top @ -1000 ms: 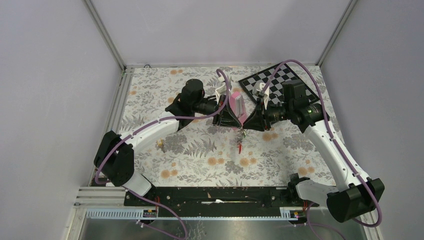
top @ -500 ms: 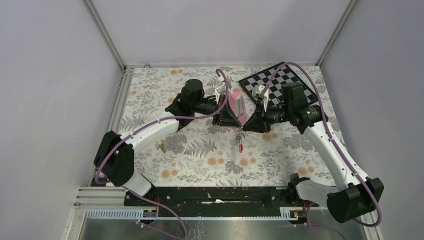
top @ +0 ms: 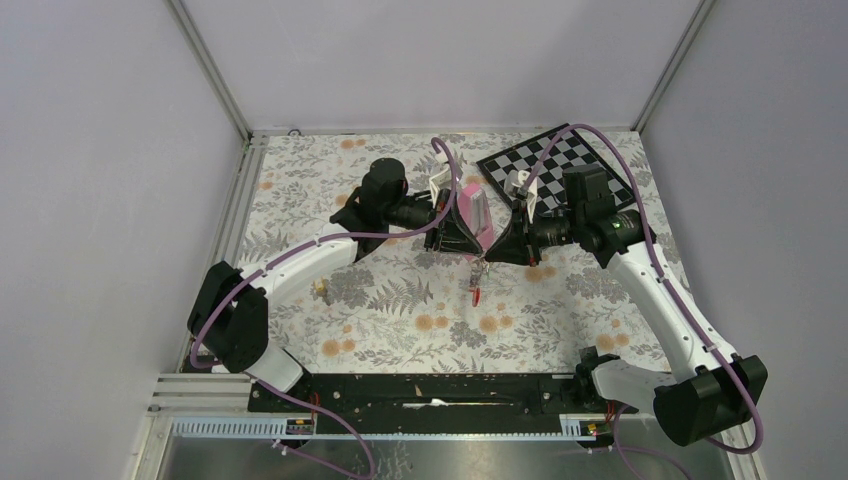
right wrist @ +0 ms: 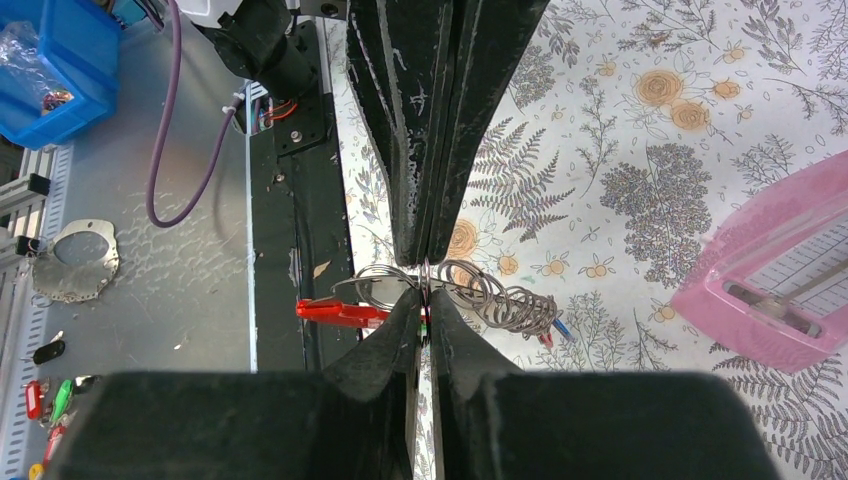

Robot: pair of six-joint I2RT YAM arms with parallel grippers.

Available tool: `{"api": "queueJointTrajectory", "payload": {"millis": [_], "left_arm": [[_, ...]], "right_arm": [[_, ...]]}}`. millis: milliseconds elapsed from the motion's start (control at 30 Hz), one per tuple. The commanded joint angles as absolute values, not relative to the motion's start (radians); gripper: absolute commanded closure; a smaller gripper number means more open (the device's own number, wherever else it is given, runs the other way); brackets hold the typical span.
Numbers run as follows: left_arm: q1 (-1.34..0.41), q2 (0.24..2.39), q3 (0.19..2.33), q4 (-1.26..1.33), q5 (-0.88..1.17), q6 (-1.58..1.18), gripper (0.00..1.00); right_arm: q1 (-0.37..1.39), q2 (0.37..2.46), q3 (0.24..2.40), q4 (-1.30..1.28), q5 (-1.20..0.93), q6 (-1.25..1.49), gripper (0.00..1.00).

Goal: Put the keys on the keyring

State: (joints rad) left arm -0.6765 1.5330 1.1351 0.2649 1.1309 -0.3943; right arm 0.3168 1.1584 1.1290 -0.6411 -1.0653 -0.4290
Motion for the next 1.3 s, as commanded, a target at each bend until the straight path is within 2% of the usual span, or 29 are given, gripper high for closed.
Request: {"api": "queueJointTrajectory", "payload": {"millis": [0,200,400,633,933,1267], "left_arm": [[-0.671,1.491,1.130,0.345,1.158,-0.399,1.00],[-0.672,1.490,1.122,0.340,1.156,-0.386,1.00],[-0.672,1.489,1.156,0.180,1.117,-0.218,0.99],[-0.673,1.514,1.287,-0.102,1.017,0.015,0.81],[-0.686,1.551,1.345,-0.131,1.049,0.085,0.63],[-0.735,1.604,1.364,-0.168,1.050,0.230,0.56]], "right_arm": [[0.311,1.146,1.151,-0.619,-1.108,-0.426,0.91],[0.311,1.146,1.158,-0.630,-1.108,-0.437,1.00],[0.313,1.150,1.195,-0.686,-1.033,-0.484,1.00],[0.336,1.170,1.254,-0.777,-0.906,-0.538,1.00],[0.383,1.198,1.284,-0.836,-0.798,-0.550,1.00],[0.396,1.209,1.317,-0.892,-0.769,-0.561,1.00]]}}
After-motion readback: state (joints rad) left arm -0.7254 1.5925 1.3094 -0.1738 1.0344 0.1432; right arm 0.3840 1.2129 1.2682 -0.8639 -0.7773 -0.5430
